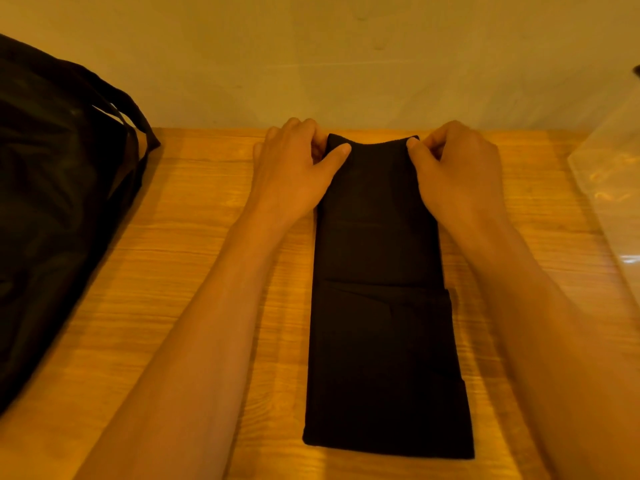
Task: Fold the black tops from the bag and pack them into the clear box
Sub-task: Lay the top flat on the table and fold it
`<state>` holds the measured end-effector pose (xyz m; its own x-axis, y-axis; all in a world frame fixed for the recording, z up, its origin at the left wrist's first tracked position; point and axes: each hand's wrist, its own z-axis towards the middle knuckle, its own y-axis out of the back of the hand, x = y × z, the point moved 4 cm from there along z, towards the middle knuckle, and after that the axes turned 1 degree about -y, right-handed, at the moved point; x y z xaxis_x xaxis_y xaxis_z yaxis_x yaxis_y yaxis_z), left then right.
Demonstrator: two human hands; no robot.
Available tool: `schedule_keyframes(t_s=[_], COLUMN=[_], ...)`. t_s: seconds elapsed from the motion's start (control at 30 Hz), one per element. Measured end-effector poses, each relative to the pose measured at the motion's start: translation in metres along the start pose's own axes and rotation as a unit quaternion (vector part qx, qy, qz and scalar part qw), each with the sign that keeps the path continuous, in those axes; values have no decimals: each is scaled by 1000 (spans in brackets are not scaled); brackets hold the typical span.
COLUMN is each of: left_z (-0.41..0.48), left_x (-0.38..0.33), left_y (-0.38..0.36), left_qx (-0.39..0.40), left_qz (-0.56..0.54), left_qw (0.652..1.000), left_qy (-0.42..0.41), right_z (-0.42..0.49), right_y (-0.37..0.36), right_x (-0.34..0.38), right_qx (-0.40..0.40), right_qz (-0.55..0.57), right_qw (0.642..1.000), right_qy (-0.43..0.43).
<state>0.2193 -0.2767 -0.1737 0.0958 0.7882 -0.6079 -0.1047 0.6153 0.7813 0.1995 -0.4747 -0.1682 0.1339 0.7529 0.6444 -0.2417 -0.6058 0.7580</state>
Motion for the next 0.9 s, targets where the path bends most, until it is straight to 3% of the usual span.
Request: schedule_keyframes(t_s=[0.13, 0.4, 0.67, 0.8, 0.9], left_z=[-2, -2, -4, -7, -16], left_x=[3, 2, -4, -8, -12], left_y=[2, 2, 10, 20, 32], left_qx=[13, 19, 17, 19, 9], left_qz=[-119, -133, -224, -299, -294], left_qw=[993, 991, 974, 954, 956], left_qy=[17, 12, 21, 22, -2], right_z=[-3, 1, 2, -4, -17], right_y=[2, 1, 6, 20, 37], right_x=[-1, 2, -4, -2, -2], right_qx=[-11, 9, 29, 54, 72], right_qz=[22, 10, 127, 224, 273], right_qw=[1000, 1000, 991, 972, 959], right_qy=[11, 13, -32, -43, -42])
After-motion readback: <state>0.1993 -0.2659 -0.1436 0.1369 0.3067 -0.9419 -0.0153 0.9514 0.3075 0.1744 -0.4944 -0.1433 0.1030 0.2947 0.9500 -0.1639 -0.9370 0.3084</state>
